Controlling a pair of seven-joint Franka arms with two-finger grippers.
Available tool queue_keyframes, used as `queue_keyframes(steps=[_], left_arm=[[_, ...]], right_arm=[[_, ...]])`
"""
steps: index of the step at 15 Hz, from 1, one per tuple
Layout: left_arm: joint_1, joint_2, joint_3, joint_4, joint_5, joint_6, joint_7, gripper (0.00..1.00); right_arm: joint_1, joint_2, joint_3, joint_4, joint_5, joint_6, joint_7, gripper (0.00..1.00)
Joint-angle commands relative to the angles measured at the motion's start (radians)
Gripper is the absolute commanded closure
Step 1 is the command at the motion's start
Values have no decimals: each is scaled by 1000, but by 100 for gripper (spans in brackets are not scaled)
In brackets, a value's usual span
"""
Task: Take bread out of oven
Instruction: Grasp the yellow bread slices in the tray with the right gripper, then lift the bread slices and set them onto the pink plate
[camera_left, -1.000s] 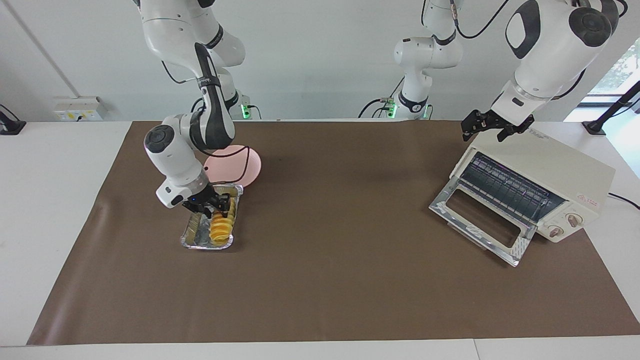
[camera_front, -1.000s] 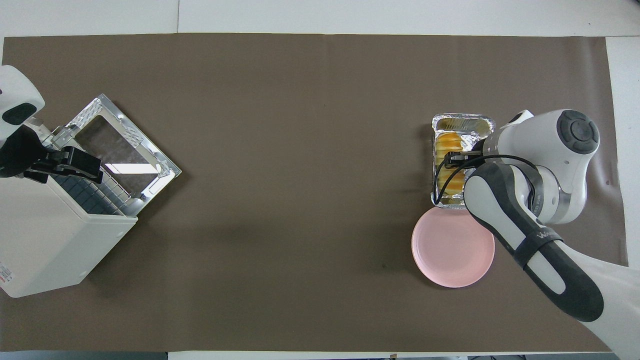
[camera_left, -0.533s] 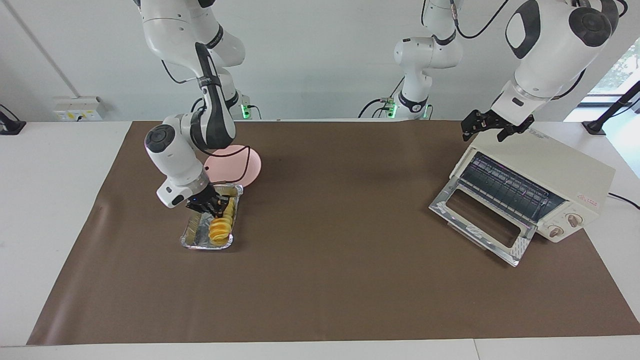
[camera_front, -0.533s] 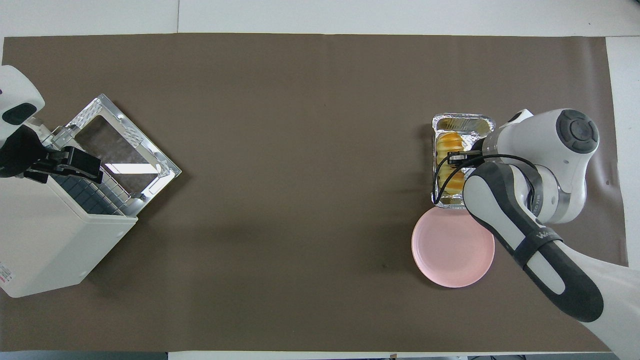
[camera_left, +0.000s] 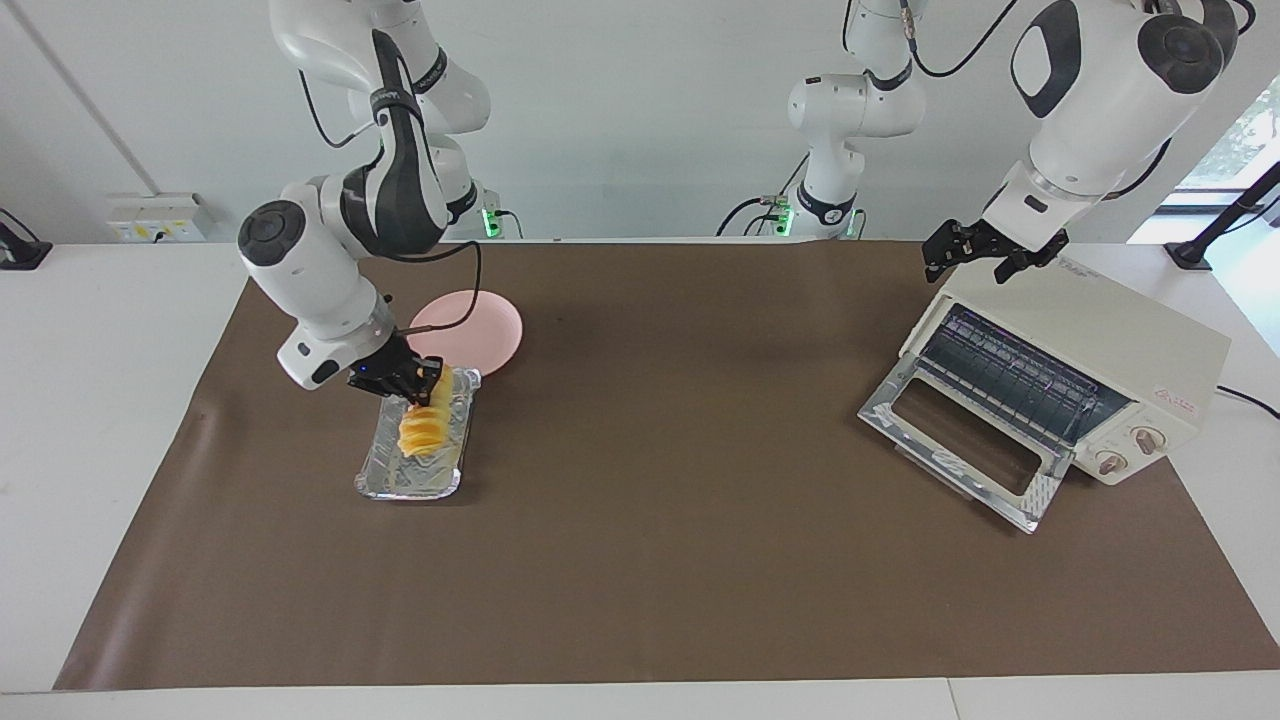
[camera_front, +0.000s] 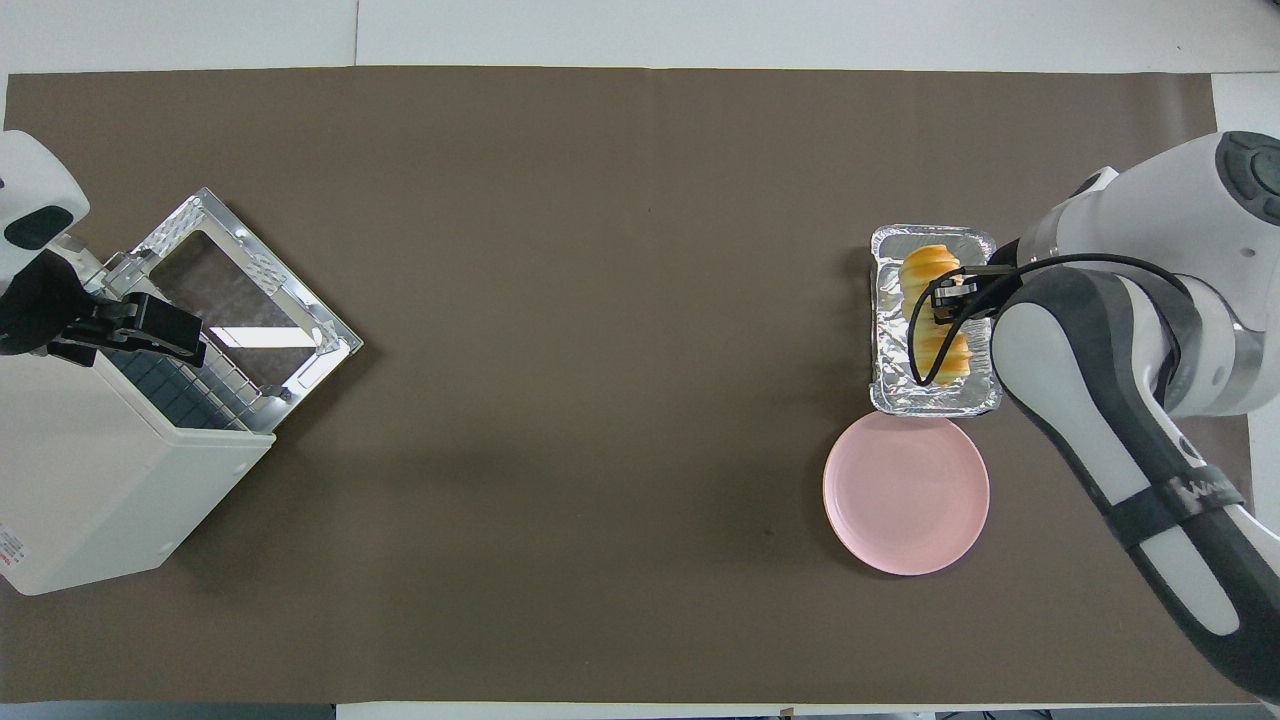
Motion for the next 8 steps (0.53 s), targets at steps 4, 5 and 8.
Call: queue_keyframes(steps=[4,5,8], left_arm=[[12,-7,-8,2,18,5,5,0],[12,-7,-8,2,18,5,5,0],[12,-7,-8,2,18,5,5,0]], right_arm=[[62,-206,13,-171,0,-165,100,100],[73,-235,14,-219,1,-164,107,100],[81,-301,14,-346,15,-167,104,100]])
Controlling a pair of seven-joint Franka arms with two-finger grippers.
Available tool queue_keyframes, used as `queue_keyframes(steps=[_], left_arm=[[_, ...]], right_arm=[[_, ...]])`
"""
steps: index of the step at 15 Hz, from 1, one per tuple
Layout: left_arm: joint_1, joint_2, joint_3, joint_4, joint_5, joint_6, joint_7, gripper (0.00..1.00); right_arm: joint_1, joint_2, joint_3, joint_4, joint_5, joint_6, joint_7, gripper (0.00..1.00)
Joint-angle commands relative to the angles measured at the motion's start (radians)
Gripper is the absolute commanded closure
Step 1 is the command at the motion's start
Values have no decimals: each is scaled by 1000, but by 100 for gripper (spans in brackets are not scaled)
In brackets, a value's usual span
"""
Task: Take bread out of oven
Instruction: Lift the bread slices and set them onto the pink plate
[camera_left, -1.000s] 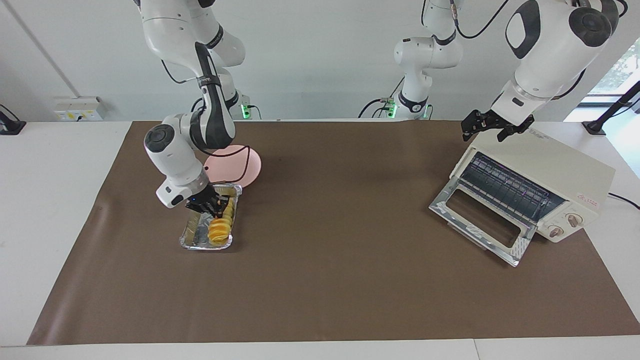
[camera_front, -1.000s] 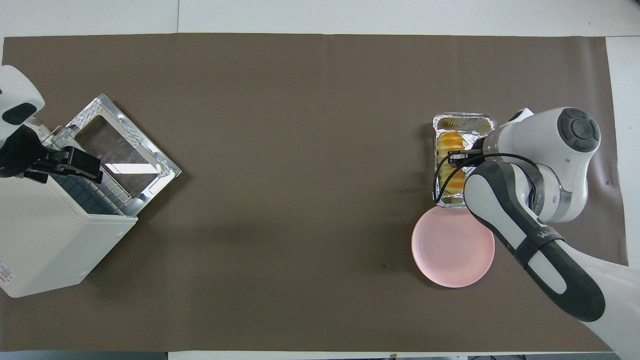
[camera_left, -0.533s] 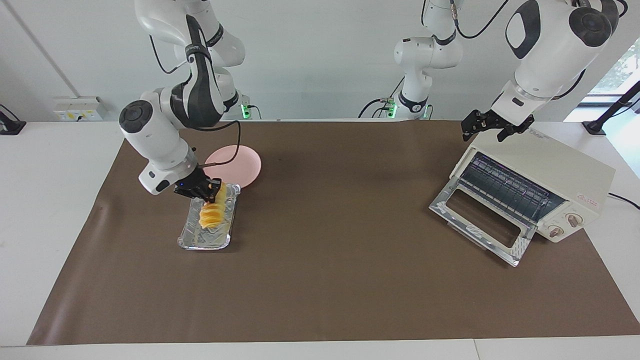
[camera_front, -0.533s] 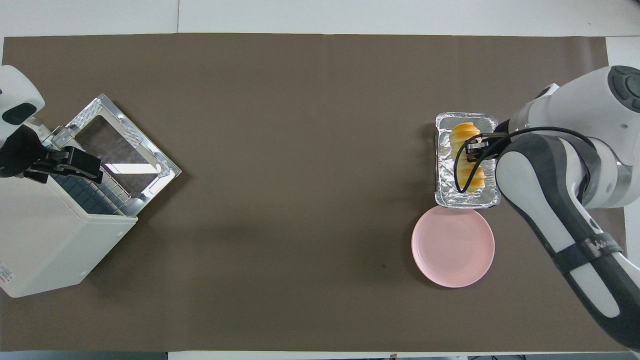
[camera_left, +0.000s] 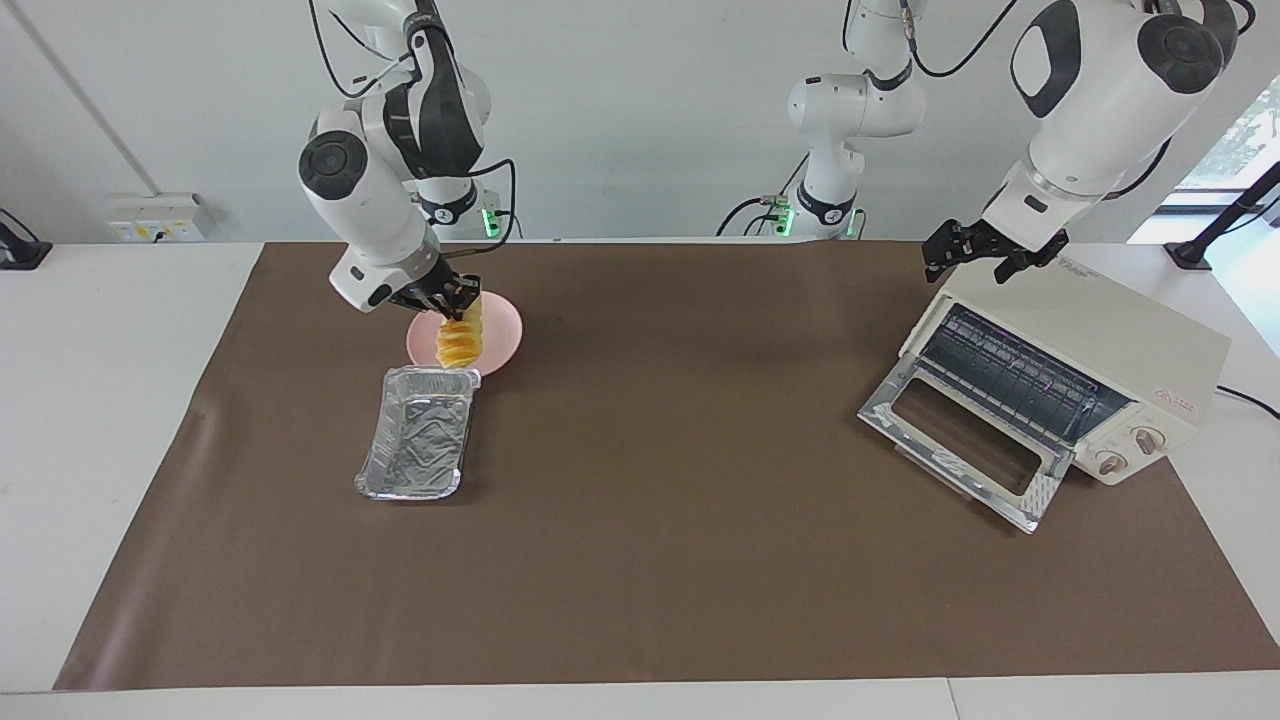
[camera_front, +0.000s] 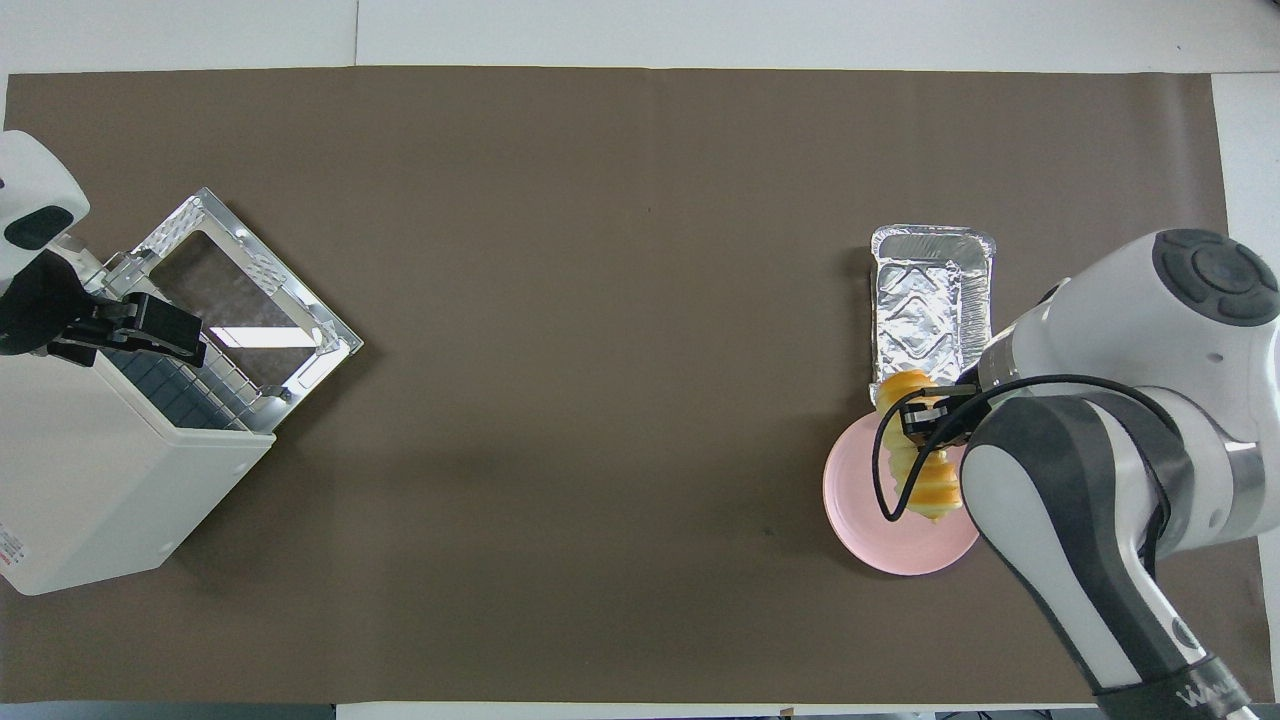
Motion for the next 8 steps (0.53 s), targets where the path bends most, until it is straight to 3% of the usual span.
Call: queue_keyframes(steps=[1,8], left_arm=[[12,-7,-8,2,18,5,5,0],[12,-7,-8,2,18,5,5,0]], right_arm=[[-10,-102,2,-163,14,25,-3,100],[-10,-168,2,-352,16,172,-17,100]])
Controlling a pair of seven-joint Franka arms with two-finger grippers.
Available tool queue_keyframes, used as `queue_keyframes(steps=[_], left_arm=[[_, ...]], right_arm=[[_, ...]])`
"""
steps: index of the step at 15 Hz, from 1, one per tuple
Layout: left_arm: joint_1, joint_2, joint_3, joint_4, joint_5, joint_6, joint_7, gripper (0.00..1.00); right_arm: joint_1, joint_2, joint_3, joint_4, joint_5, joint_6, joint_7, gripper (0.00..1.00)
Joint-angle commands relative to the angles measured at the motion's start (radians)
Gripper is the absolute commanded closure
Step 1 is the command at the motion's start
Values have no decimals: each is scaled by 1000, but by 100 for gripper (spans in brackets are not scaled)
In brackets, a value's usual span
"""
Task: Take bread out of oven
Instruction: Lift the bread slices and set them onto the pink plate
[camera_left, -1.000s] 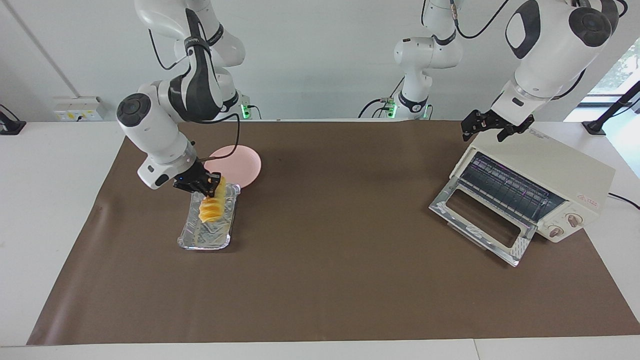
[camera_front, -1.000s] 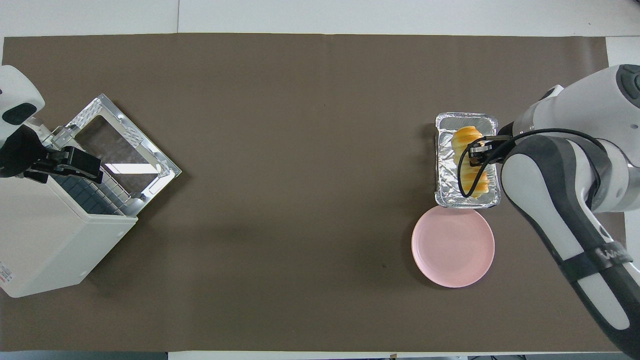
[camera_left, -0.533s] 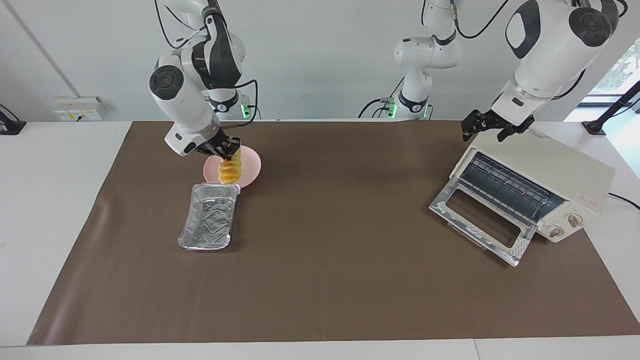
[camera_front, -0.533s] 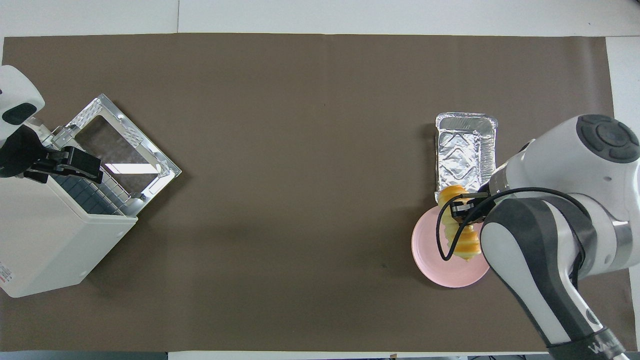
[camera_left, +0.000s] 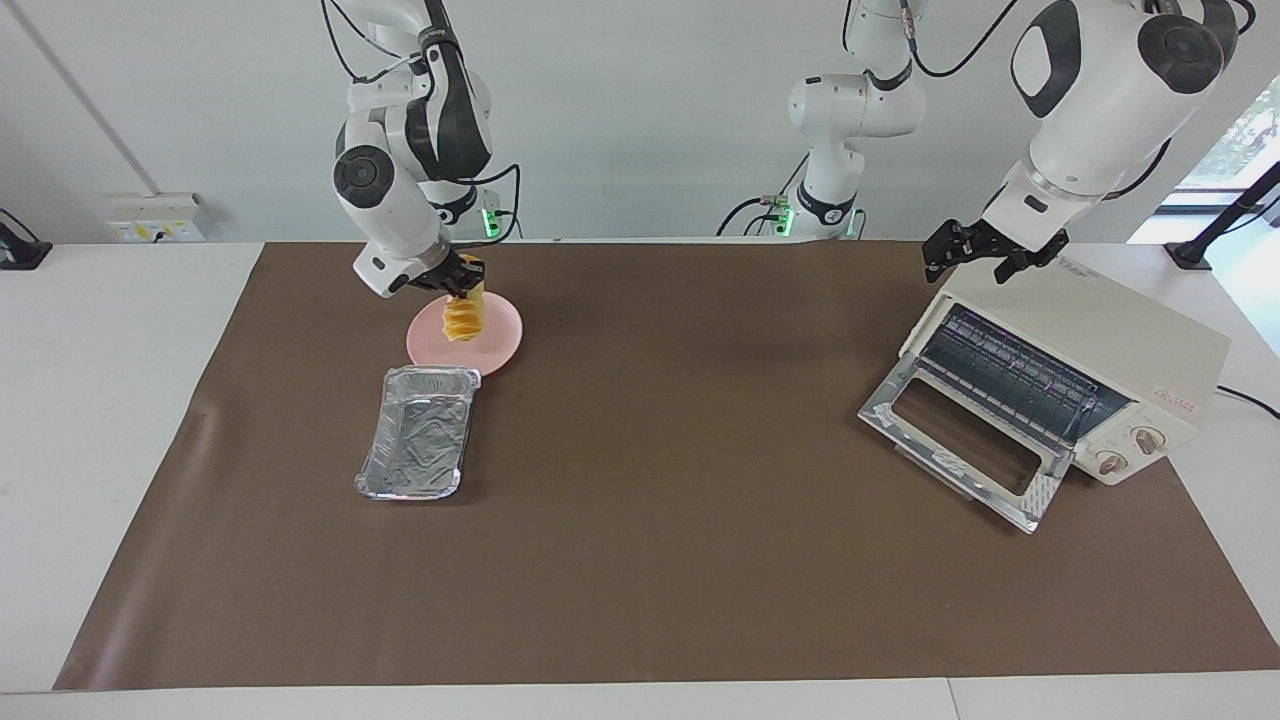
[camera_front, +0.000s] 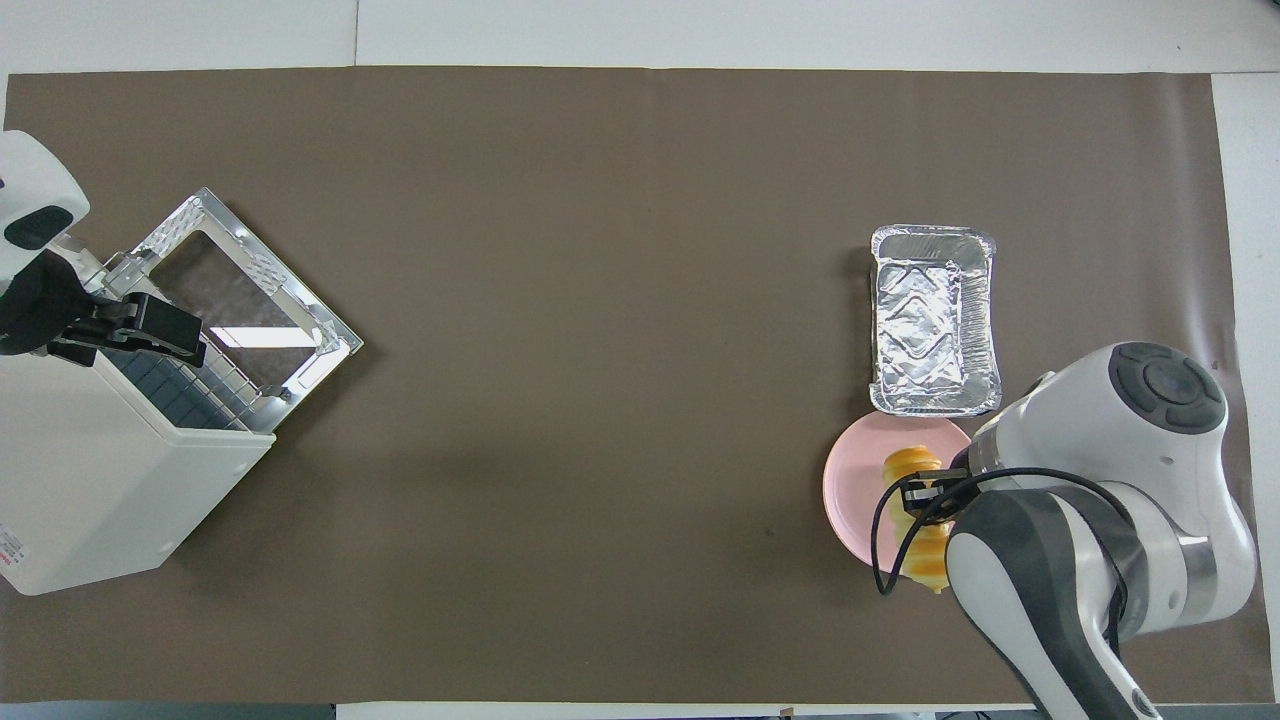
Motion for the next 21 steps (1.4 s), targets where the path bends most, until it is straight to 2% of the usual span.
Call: queue_keyframes(steps=[1,7,14,15,17,18,21], left_arm=[[12,-7,-8,2,18,5,5,0],[12,-7,-8,2,18,5,5,0],[12,-7,-8,2,18,5,5,0],[12,-7,-8,2,18,5,5,0],[12,-7,-8,2,18,5,5,0],[12,-7,-8,2,18,5,5,0],[12,-7,-8,2,18,5,5,0]], right_arm=[[-11,-47,3,-102,15,100,-29,100],[-20,-16,3,-127,15,206,-32,100],[-11,-16,3,-142,15,243,-24,100],[-11,-15,3,-140,15,243,-24,82],[-11,-2,3,-127,15,246,-26,15],[-11,-1,3,-110,15,243,-26,0],[-18,1,2,-23,14,208,-33,0]])
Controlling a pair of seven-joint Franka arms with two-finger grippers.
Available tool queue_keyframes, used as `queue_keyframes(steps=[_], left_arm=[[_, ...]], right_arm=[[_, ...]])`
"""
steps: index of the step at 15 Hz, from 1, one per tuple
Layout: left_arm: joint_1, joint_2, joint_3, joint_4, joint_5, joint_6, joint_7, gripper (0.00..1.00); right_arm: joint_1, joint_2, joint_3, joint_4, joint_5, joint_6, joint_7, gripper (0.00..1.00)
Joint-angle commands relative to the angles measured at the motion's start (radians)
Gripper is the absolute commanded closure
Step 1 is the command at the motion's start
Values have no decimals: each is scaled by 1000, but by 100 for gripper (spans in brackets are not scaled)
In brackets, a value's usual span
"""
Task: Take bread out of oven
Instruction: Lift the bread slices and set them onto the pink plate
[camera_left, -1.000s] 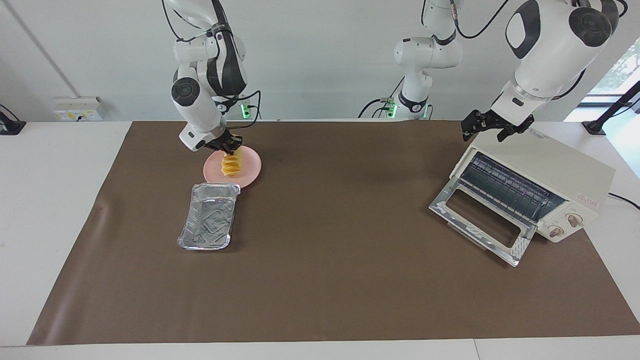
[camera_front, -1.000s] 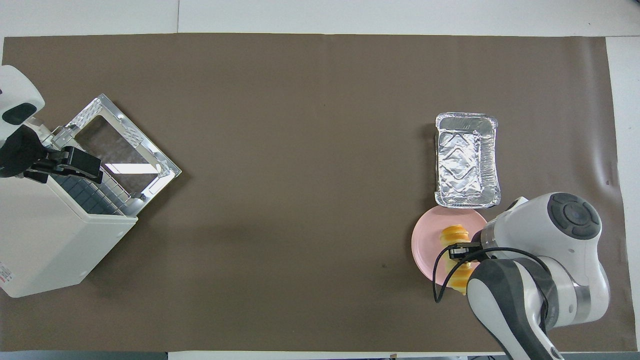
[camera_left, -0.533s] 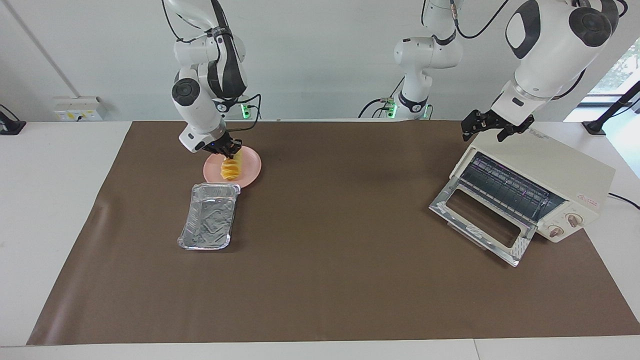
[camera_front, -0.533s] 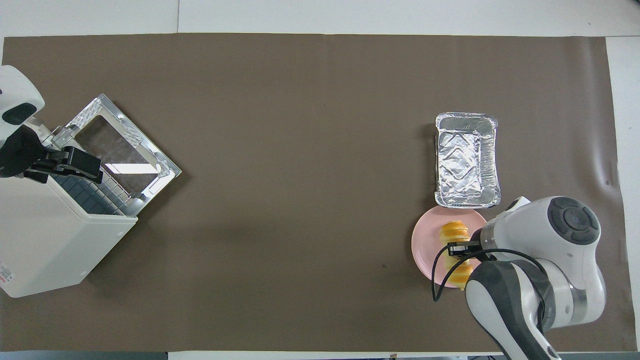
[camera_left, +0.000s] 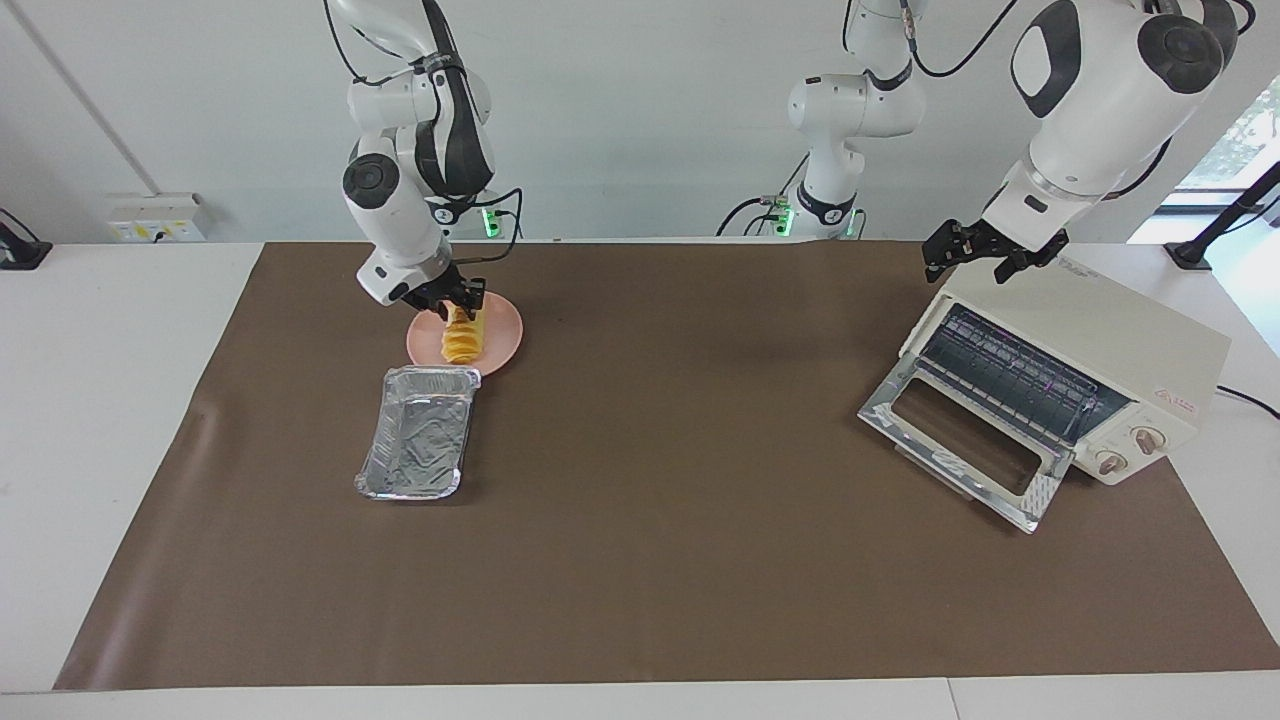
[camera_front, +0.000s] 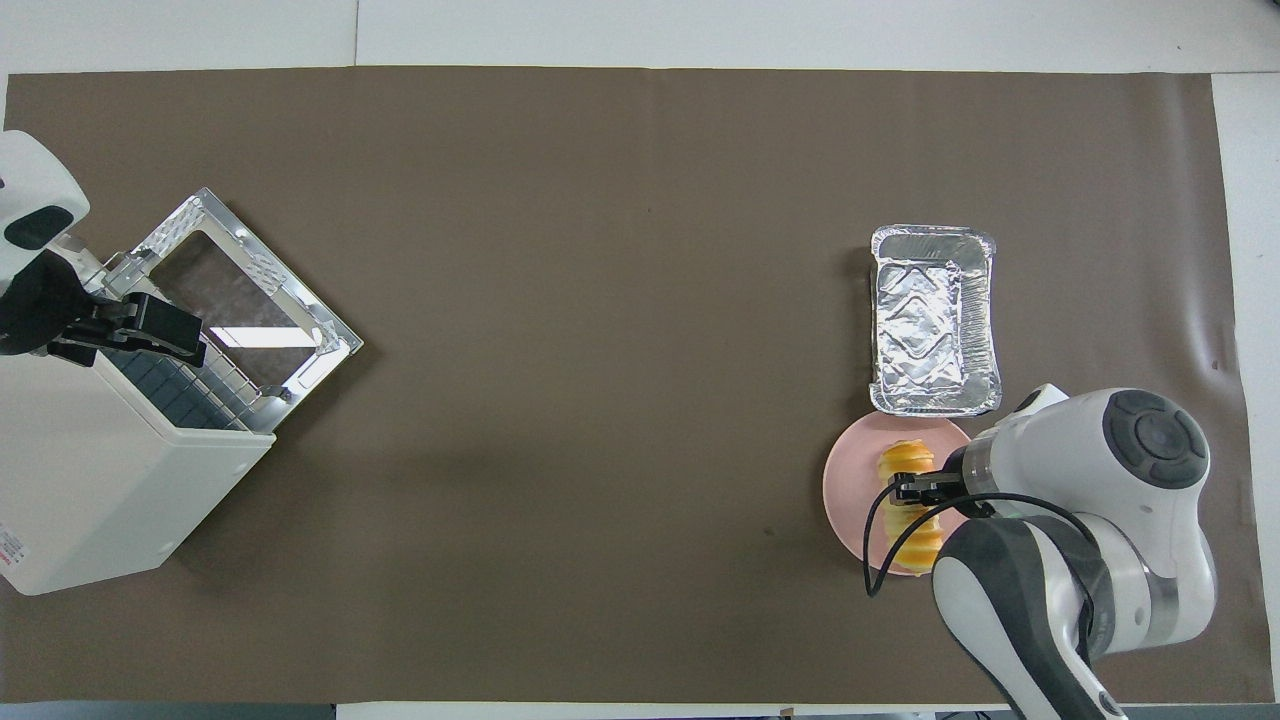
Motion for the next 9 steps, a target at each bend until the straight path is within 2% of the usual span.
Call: queue_keyframes(steps=[1,4,9], left_arm=[[12,-7,-8,2,18,5,6,0],[12,-7,-8,2,18,5,5,0],[12,-7,-8,2,18,5,5,0]], right_arm=[[-18,3,0,117,8,-72,-30,0],[-53,6,-3,318,-19,-242,-30,0],[-168,35,-3,552,-34,-383,-34,0]])
